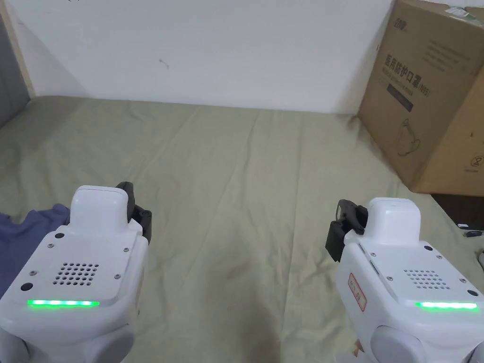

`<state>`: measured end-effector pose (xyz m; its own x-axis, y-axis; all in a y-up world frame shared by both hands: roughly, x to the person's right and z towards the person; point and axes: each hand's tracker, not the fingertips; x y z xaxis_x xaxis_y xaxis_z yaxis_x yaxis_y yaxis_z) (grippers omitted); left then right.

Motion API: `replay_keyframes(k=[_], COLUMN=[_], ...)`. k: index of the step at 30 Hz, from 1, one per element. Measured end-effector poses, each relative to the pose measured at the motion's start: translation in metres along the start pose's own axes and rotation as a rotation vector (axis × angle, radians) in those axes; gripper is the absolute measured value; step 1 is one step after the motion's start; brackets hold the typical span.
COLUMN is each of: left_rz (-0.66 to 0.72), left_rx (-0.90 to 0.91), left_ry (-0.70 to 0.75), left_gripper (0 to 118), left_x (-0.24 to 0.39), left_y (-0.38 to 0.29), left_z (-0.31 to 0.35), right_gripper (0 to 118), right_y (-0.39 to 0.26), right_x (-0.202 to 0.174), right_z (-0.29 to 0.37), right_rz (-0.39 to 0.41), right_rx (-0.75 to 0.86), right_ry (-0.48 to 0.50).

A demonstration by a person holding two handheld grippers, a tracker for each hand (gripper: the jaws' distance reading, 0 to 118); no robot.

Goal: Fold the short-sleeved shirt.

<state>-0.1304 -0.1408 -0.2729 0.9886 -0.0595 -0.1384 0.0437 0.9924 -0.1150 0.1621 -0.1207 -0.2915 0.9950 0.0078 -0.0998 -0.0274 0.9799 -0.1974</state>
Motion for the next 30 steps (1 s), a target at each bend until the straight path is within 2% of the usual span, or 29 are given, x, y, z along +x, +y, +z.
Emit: replay_keyframes(k=[13,19,27,28,30], left_rz=[0.018,0.044,0.038,0.033,0.026], left_rx=[-0.001,-0.006,0.007,0.011,0.013], left_ry=[0.002,0.03,0.201,0.279,0.331], left_gripper=[0,0,0,0,0], left_x=[-0.001,-0.013,-0.069,-0.079,-0.096], left_y=[0.003,0.004,0.005,0.005,0.006], left_z=[0.002,0.005,0.036,0.044,0.057], right_gripper=[0,0,0,0,0], right_y=[0.001,0.006,0.016,0.016,0.018], right_x=[-0.001,-0.013,-0.068,-0.077,-0.097], right_z=[0.001,-0.001,-0.01,-0.011,-0.013], right_rz=[0.003,0.022,0.043,0.047,0.055], right_rx=[-0.011,-0.004,0.021,0.023,0.026], right_ry=[0.014,0.046,0.232,0.26,0.315])
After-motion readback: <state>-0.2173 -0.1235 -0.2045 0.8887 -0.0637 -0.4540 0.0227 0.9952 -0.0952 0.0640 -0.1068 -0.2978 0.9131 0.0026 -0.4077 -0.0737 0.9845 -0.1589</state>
